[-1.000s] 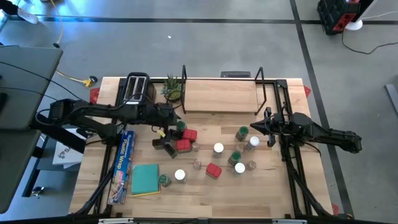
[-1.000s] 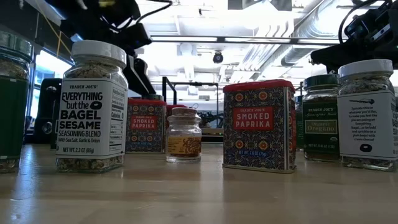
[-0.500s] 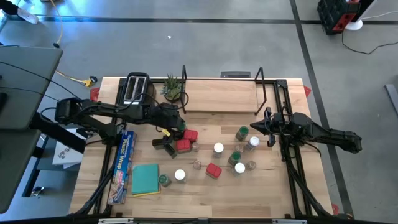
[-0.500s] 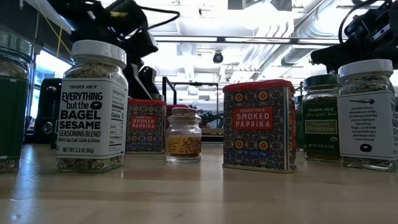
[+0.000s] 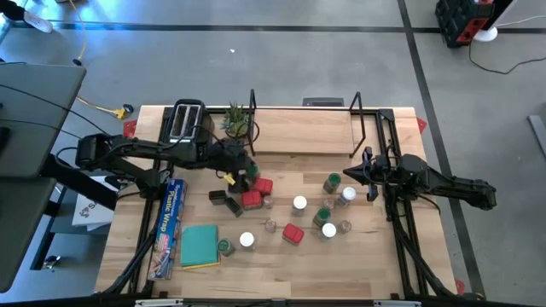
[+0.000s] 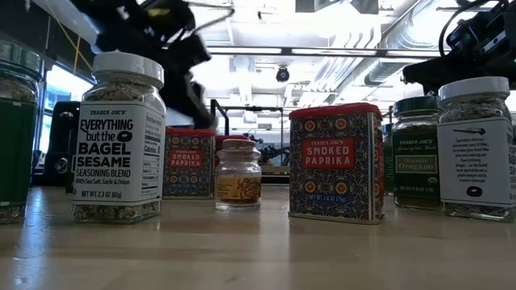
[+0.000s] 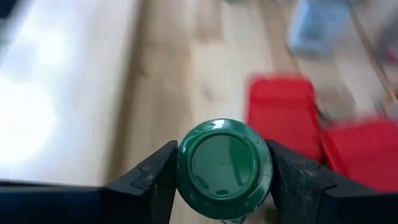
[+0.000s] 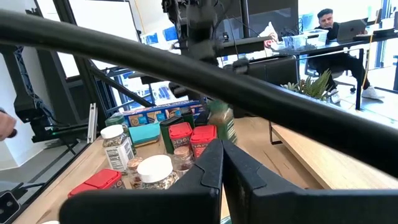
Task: Shelf spices
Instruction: Put the top left green seasoning bottle on the shelf
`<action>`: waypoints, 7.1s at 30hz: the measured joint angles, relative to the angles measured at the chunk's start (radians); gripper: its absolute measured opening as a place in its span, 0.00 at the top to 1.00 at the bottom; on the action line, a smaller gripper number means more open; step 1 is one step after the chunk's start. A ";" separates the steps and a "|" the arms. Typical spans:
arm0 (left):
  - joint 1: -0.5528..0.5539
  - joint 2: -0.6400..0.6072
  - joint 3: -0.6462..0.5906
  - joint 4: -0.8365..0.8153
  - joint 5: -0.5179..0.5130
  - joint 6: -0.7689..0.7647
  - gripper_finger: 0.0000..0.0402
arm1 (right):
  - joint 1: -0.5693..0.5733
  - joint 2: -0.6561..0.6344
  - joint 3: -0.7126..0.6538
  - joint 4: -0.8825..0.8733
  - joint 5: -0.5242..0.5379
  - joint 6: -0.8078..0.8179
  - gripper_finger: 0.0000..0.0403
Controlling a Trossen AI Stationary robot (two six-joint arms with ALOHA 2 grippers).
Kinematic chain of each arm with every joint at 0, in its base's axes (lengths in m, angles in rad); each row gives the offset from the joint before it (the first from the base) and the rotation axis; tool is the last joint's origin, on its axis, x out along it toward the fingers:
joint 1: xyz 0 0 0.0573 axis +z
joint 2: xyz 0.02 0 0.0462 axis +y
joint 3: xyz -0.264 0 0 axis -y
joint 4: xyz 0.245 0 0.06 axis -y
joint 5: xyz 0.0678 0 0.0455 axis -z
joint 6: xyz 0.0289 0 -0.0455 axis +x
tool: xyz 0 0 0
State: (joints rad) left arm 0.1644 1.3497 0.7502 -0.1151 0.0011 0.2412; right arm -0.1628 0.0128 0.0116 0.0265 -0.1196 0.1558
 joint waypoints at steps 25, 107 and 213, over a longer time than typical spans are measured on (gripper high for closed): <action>0.063 0.169 0.446 -0.136 -0.195 -0.204 0.51 | 0.000 0.001 0.000 0.000 0.000 0.000 1.00; 0.214 0.428 0.674 -0.182 -0.035 -0.152 0.82 | 0.000 0.001 0.000 0.000 0.000 0.000 1.00; 0.350 0.607 0.826 -0.233 -0.064 -0.012 0.49 | 0.000 0.001 0.000 0.000 0.000 0.000 1.00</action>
State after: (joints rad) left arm 0.5143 1.9572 1.5757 -0.3480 -0.0625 0.2295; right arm -0.1627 0.0139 0.0116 0.0265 -0.1196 0.1555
